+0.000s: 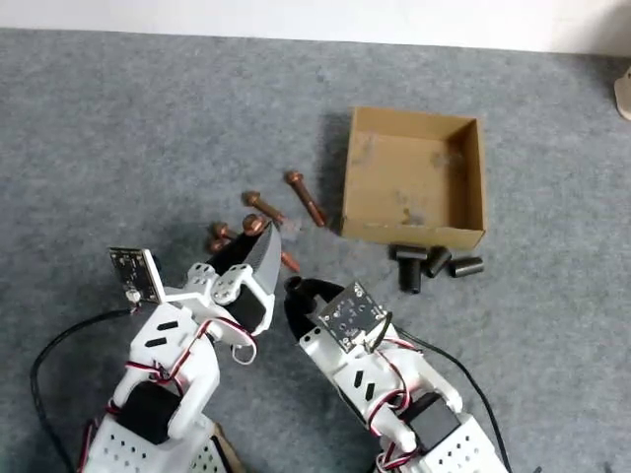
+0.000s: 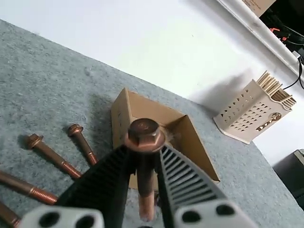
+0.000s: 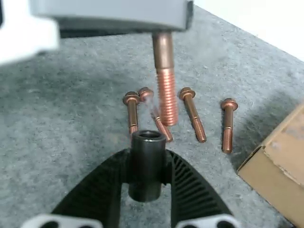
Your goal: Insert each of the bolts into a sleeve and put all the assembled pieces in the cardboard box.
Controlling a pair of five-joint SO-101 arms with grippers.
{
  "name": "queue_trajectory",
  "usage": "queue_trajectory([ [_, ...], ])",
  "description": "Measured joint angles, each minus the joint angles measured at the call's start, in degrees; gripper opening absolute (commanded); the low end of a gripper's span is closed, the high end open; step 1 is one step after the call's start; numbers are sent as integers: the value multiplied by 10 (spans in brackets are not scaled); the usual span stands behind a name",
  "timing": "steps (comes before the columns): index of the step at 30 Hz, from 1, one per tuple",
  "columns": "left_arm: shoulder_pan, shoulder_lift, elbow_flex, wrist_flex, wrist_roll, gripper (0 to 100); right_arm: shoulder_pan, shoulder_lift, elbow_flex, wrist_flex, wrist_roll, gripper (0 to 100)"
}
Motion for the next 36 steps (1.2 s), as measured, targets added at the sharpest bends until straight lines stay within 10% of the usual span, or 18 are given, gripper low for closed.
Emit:
queue_trajectory([
  [36,51,-5,-10,91,-34,5,48,1,0,-62,-41,5],
])
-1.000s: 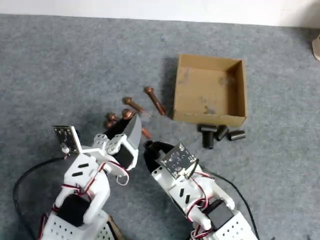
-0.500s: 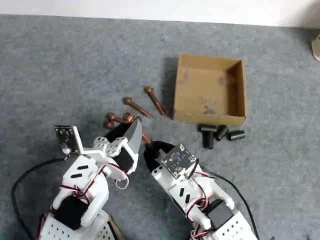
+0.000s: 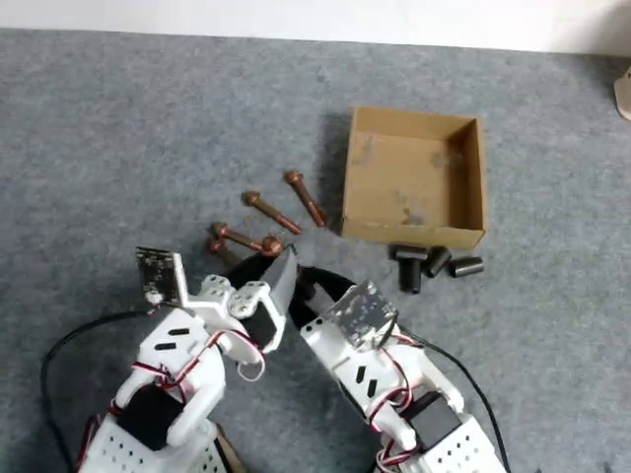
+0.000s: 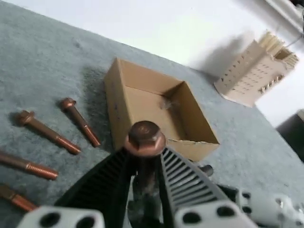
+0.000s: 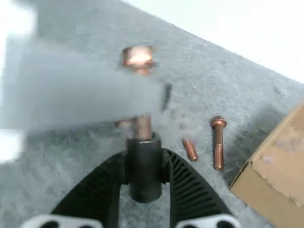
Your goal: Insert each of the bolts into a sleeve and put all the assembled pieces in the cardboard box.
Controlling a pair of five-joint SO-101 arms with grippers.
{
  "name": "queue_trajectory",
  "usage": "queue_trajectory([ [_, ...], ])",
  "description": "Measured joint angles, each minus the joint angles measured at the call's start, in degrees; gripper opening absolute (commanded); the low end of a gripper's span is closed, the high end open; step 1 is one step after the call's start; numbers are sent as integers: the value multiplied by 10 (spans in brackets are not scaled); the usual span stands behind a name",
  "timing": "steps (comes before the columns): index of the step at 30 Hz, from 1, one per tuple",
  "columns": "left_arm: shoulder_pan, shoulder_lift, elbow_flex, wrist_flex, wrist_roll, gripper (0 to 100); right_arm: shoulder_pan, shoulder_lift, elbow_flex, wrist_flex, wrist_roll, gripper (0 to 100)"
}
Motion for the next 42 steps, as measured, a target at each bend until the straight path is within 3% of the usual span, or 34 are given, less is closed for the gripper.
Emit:
queue_trajectory([
  [5,27,-4,7,-2,-52,5,40,0,0,-2,-53,5],
  [16,41,-4,18,-2,-184,22,52,1,1,-2,-57,5],
  [20,41,-4,18,-2,-186,178,52,1,1,-2,-57,5],
  [24,34,4,16,48,-186,352,91,-1,0,-7,-63,5],
  [29,31,4,10,90,-187,444,135,-2,0,-10,-64,5],
  [33,-13,4,9,90,-189,424,154,-2,0,-11,-65,5],
  [42,-231,4,10,138,-189,364,161,-2,0,-10,13,4],
])
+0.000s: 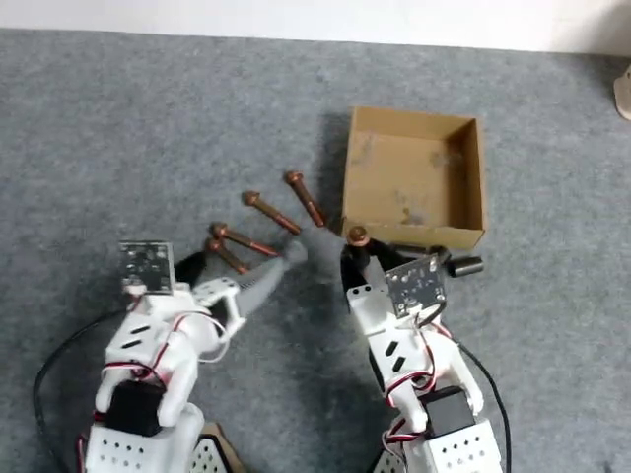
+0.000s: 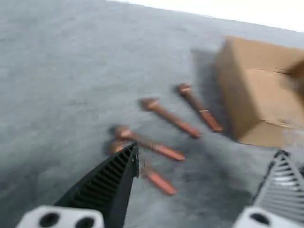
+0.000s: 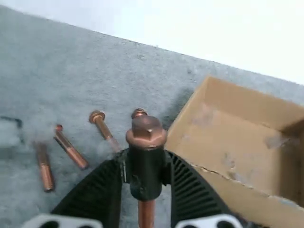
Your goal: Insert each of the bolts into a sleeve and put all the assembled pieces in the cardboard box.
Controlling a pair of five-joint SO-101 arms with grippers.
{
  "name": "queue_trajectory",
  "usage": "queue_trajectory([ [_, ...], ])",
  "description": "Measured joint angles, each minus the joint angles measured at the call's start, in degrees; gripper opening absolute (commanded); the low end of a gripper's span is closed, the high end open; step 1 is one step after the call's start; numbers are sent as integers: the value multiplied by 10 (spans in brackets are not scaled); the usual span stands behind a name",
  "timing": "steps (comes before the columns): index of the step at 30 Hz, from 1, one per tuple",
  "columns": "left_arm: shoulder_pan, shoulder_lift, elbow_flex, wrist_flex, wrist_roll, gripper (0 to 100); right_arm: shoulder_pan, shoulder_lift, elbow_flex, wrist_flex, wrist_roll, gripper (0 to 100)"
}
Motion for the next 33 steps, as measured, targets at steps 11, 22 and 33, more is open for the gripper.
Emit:
queue_trajectory([
  [11,-52,0,18,70,-28,362,50,40,-33,49,44,4],
  [22,-52,0,42,70,-71,362,74,470,-302,-30,37,4],
  [33,-53,0,69,53,-71,362,75,869,-607,-34,-86,4],
])
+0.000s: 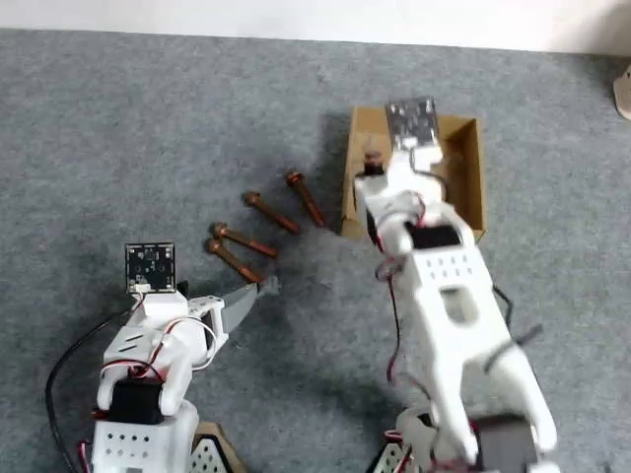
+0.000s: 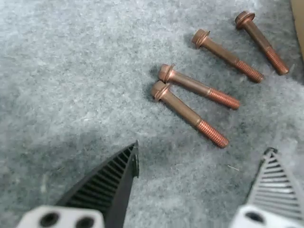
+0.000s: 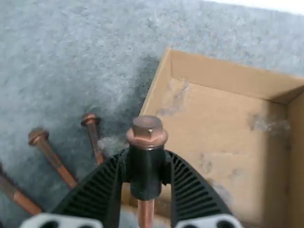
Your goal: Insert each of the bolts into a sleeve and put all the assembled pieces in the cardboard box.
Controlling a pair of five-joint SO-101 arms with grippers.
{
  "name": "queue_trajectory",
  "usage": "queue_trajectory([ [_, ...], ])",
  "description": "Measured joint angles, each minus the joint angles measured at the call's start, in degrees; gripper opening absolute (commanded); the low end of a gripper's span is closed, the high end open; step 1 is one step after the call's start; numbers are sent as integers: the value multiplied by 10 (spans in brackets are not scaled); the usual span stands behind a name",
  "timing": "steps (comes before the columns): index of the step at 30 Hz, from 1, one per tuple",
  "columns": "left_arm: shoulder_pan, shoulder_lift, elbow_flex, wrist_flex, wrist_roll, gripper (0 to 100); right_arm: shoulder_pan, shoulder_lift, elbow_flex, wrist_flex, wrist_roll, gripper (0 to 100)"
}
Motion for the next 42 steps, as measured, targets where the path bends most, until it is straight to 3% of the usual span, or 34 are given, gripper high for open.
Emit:
queue_trajectory([
  [11,-1,0,0,-6,-23,362,6,199,-124,-1,-44,9],
  [17,-1,0,0,-6,-23,362,15,203,-131,29,-46,246],
  [22,-1,0,0,-6,-25,362,16,200,-142,83,-16,223],
  [31,-1,0,0,-6,-25,362,25,4,-76,153,69,222],
  [36,-1,0,0,-6,-25,362,91,-119,-11,182,69,222],
  [42,-1,0,0,-6,-25,362,168,-156,36,219,65,222],
])
